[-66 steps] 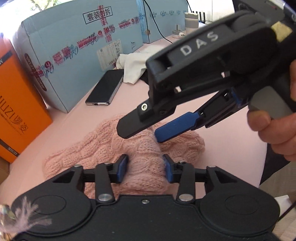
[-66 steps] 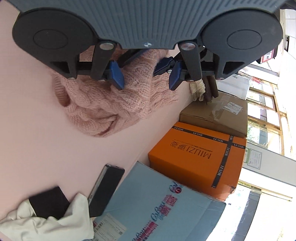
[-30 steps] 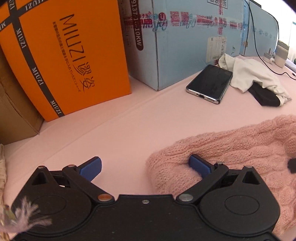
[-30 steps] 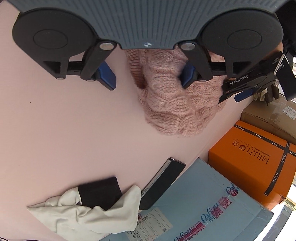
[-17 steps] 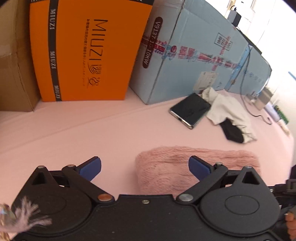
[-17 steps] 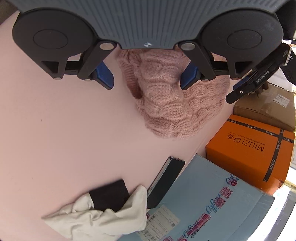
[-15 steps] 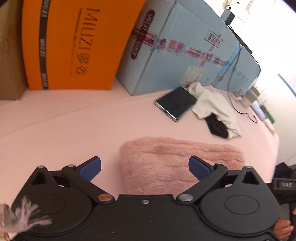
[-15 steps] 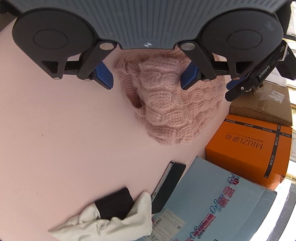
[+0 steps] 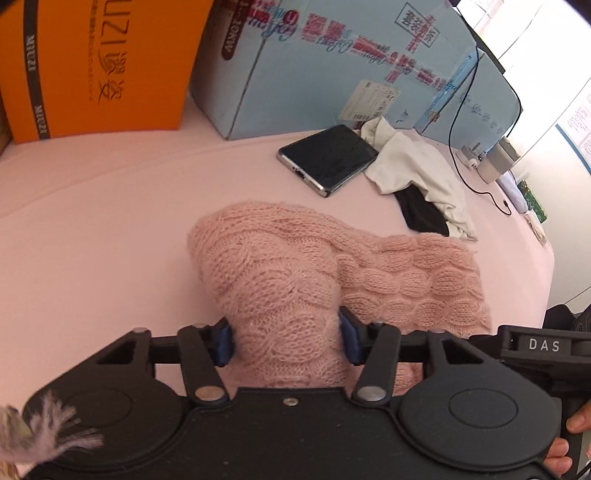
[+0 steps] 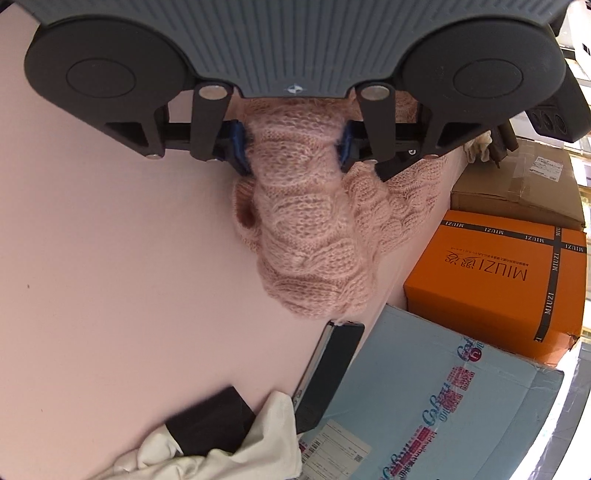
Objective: Fold clothes
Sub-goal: 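Grasp the folded cardigan with both grippers and lift it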
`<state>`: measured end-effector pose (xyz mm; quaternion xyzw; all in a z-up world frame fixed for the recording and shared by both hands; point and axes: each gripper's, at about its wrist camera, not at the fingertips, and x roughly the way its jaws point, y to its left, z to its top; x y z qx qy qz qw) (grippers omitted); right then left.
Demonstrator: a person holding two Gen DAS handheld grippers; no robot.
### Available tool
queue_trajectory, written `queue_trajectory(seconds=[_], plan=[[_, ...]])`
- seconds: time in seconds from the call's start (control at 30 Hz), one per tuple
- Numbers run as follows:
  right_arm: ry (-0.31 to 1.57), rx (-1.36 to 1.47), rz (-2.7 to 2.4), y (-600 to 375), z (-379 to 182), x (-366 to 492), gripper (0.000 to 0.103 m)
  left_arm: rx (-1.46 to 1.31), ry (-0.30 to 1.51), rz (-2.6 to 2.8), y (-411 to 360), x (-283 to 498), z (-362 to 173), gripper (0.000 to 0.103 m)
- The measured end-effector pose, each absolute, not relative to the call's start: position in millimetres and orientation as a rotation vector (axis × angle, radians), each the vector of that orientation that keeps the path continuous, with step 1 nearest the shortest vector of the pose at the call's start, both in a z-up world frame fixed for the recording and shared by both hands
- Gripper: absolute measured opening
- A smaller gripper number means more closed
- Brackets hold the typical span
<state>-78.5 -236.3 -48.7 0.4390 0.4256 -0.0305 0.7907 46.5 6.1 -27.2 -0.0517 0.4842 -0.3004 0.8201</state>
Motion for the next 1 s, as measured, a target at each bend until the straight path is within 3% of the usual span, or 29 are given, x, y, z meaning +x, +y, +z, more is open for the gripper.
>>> queue_trajectory(seconds=[0.33, 0.53, 0.73, 1.0], plan=[[0.595, 0.859, -0.060, -325, 23, -69, 0.037, -0.219, 0.801, -0.793, -84, 70, 52, 0.046], [0.438, 0.802, -0.119, -403, 55, -50, 0.037, -0.244, 0.703, -0.836, -167, 92, 68, 0.046], [0.436, 0.813, -0.244, -462, 39, -27, 0.037, -0.255, 0.832, -0.805, -233, 117, 33, 0.046], [0.591, 0.893, -0.375, -510, -42, -2, 0.040, -0.080, 0.982, -0.698, -288, 134, -23, 0.049]])
